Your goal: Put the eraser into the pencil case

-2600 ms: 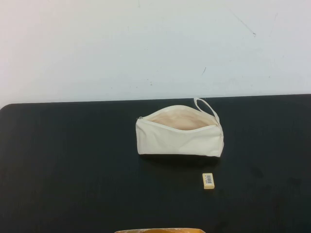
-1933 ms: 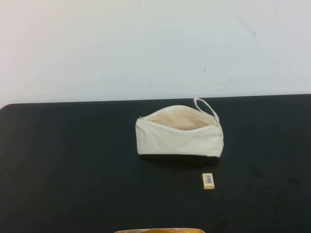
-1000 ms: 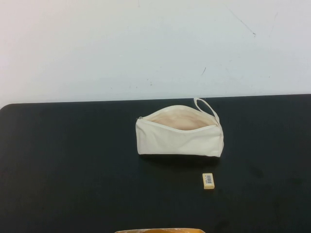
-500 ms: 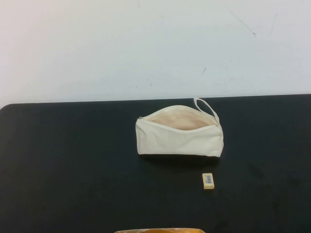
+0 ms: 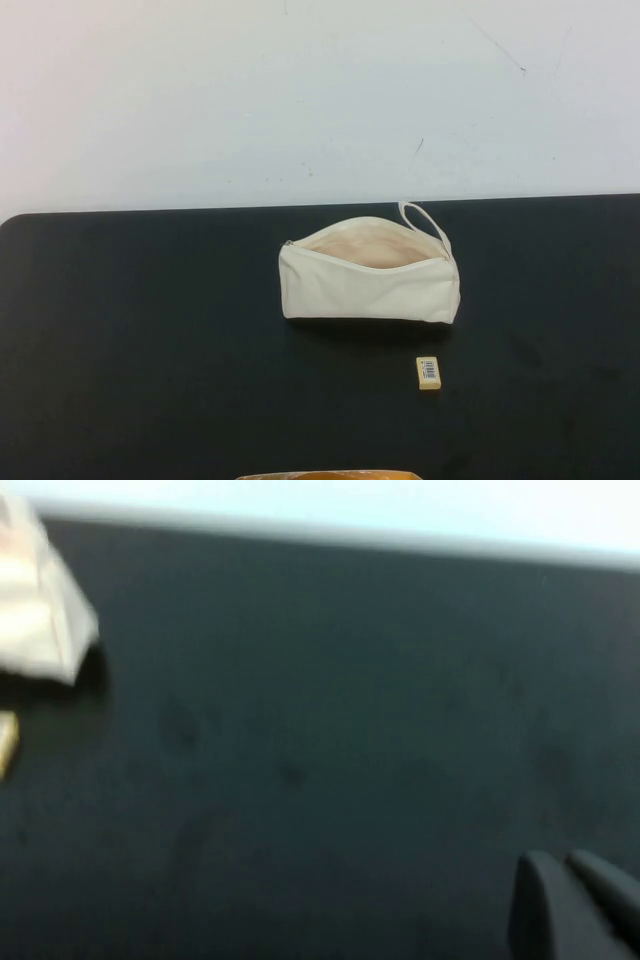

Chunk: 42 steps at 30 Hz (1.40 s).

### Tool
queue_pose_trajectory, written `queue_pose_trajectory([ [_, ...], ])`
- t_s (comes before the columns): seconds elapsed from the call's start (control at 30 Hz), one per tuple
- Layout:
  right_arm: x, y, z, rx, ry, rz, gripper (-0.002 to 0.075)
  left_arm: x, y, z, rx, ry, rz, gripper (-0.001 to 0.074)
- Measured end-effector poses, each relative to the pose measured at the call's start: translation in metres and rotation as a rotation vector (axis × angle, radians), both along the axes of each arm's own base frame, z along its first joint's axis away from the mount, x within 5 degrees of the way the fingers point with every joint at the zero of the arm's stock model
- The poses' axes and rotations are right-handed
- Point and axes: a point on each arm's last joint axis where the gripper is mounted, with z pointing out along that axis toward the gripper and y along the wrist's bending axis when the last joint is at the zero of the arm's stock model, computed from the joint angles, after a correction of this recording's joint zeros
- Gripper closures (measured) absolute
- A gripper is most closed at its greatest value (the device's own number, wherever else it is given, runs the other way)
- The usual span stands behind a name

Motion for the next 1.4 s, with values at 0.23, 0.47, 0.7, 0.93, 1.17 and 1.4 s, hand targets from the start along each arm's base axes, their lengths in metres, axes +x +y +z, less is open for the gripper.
queue_pose_trajectory([
  [0.23, 0.018, 0.000, -0.026, 0.067, 0.197, -0.028, 0.0727, 0.000, 0.000, 0.000, 0.000, 0.000, 0.000, 0.0736],
  [0.47, 0.064, 0.007, -0.036, 0.131, 0.381, 0.052, 0.0636, 0.000, 0.000, 0.000, -0.004, 0.000, 0.001, 0.0736],
  [0.7, 0.127, 0.032, -0.047, 0.252, 0.459, 0.265, 0.0370, 0.000, 0.000, 0.000, -0.021, 0.001, 0.006, 0.0736],
  [0.93, 0.183, 0.099, -0.060, 0.230, 0.487, 0.474, 0.0291, 0.000, 0.000, 0.000, -0.021, 0.001, 0.006, 0.0736],
  [1.17, 0.216, 0.165, -0.084, 0.196, 0.541, 0.568, 0.0286, 0.000, 0.000, 0.000, -0.021, 0.001, 0.006, 0.0736],
  [1.4, 0.240, 0.191, -0.107, 0.091, 0.611, 0.526, 0.0286, 0.000, 0.000, 0.000, -0.021, 0.001, 0.006, 0.0736],
])
